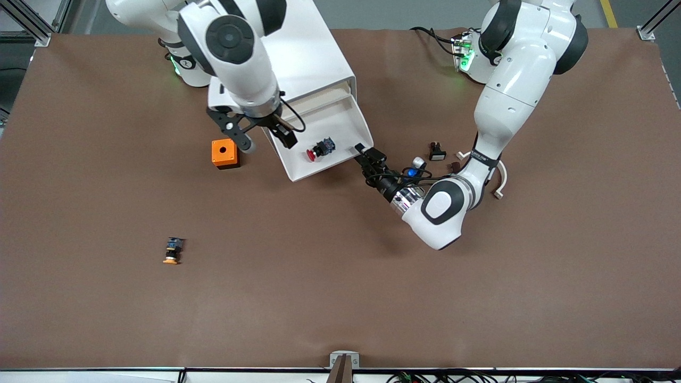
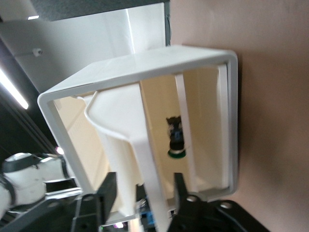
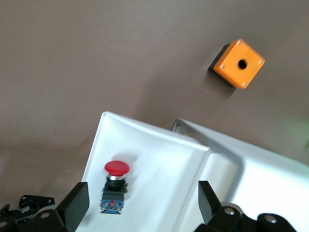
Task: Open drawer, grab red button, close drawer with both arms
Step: 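Reach the right gripper into the open drawer to the red button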
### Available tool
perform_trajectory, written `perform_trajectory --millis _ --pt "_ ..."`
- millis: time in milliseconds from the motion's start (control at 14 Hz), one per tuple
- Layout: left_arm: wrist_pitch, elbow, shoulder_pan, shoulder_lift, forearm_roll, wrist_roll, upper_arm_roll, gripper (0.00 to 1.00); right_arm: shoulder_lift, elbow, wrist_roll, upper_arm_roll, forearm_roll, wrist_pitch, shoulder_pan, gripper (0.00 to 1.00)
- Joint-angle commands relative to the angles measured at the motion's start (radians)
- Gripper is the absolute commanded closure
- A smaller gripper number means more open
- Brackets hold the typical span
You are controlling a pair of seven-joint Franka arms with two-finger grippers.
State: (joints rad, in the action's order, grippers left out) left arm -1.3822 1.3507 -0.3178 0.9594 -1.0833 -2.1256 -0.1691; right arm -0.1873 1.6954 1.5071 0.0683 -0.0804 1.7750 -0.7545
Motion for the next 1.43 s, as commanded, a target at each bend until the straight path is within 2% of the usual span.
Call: perform_trajectory --millis 0,143,357,643,786,1357 --pt "0.011 -0.027 0.011 -0.019 -0.018 0.142 -0.003 0.07 -0.05 -0.003 0.102 0.015 -0.01 0.072 -0.052 0.0" --pt "0.011 -0.059 0.026 -0.021 -0.009 0.282 0.008 0.01 -0.09 -0.006 0.165 0.016 -0.006 0.127 -0.089 0.0" --pt "0.011 -0.1 0.028 -0.021 0.068 0.474 0.031 0.01 -0.141 -0.01 0.212 0.016 0.004 0.181 -0.118 0.0" --pt "0.006 -0.149 0.013 -0.022 0.135 0.711 0.12 0.01 -0.188 -0.01 0.242 0.016 0.008 0.225 -0.154 0.0" --pt "-0.035 -0.15 0.011 -0.037 0.195 0.824 0.122 0.01 -0.207 -0.01 0.243 0.018 0.024 0.233 -0.164 0.0" --pt "-0.185 -0.148 -0.007 -0.125 0.508 1.032 0.115 0.01 -0.233 -0.007 0.243 0.018 0.051 0.233 -0.178 0.04"
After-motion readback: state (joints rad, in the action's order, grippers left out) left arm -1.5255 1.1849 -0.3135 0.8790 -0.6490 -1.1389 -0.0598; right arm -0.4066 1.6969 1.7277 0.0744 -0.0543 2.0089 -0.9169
